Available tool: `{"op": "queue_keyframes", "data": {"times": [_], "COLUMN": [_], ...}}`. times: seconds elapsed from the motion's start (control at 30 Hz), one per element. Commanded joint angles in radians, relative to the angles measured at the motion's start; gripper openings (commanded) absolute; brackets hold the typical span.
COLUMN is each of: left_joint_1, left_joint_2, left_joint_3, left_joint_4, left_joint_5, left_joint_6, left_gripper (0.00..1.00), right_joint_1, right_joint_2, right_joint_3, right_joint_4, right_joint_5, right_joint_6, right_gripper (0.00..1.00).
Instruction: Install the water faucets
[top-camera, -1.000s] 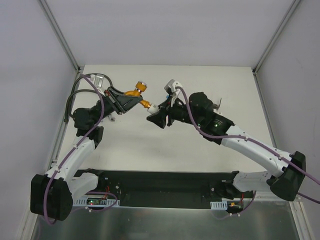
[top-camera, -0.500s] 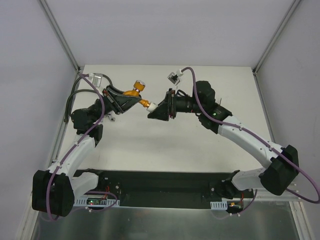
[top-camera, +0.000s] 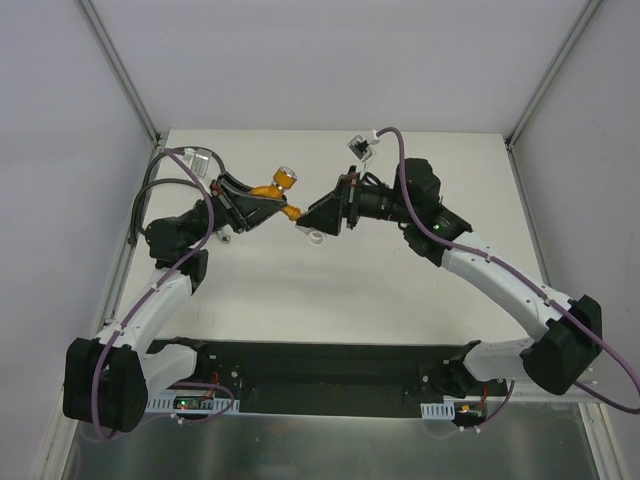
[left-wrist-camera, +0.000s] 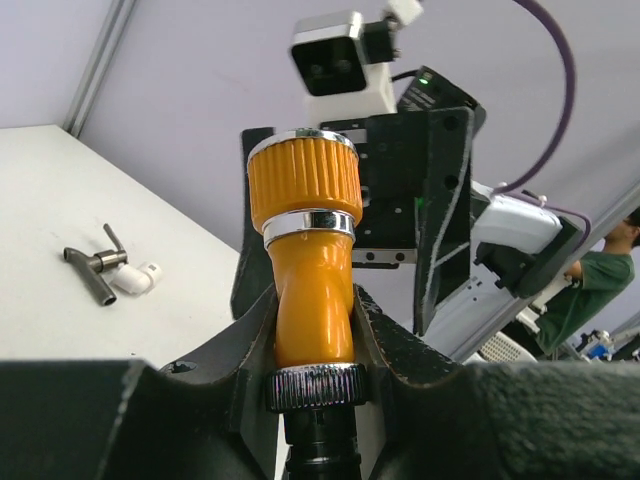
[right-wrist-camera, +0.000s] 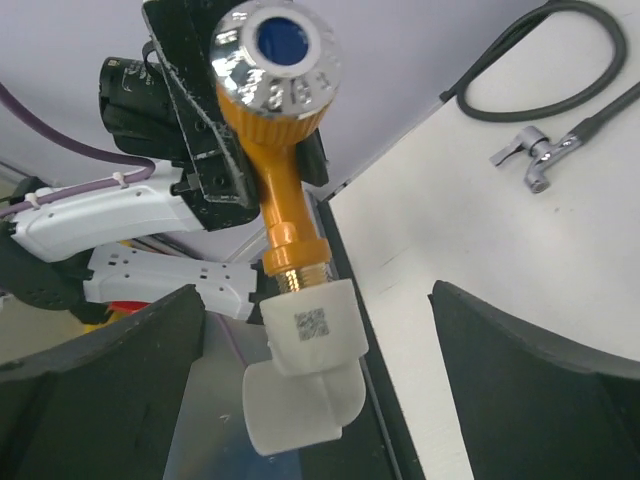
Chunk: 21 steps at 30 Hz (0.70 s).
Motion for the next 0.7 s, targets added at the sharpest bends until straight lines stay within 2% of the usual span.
{"op": "queue_keyframes", "data": {"times": [0.0, 0.03, 0.2, 0.37, 0.47, 0.67], "left_joint_1": [0.0, 0.0, 0.004, 0.009, 0.012, 0.015], "left_joint_2": [-0.022, -0.023, -0.033, -0.016, 0.003, 0.021], "left_joint_3": [0.003, 0.0, 0.007, 0.031, 0.037, 0.054], "left_joint_4": [-0.003, -0.019, -0.146, -0.276, -0.284, -0.318], "left_joint_5": [-0.054, -0.063, -0.1, -0.109, -0.099, -0.079], "left_joint_6": [0.028, 0.029, 0.025, -0.004, -0.047, -0.061], "left_gripper": [0.0, 0.0, 0.0, 0.0, 0.0, 0.0], "right_joint_1": [-0.003, -0.003, 0.018, 0.13, 0.195, 0.264], "right_joint_2": [-0.09, -0.1, -0.179, -0.241, -0.239, -0.183], "right_joint_3": [0.054, 0.051, -0.018, -0.113, -0.153, -0.173], "right_joint_4": [-0.066, -0.095, -0.12, -0.082, -0.026, 0.037], "right_joint_5": [0.107, 0.134, 0.266, 0.441, 0.549, 0.633], "right_joint_6": [-0.134, -0.185, -0.374, -0.662, -0.778, -0.848], "right_gripper": [1.0, 0.96, 0.96, 0.96, 0.96, 0.96]}}
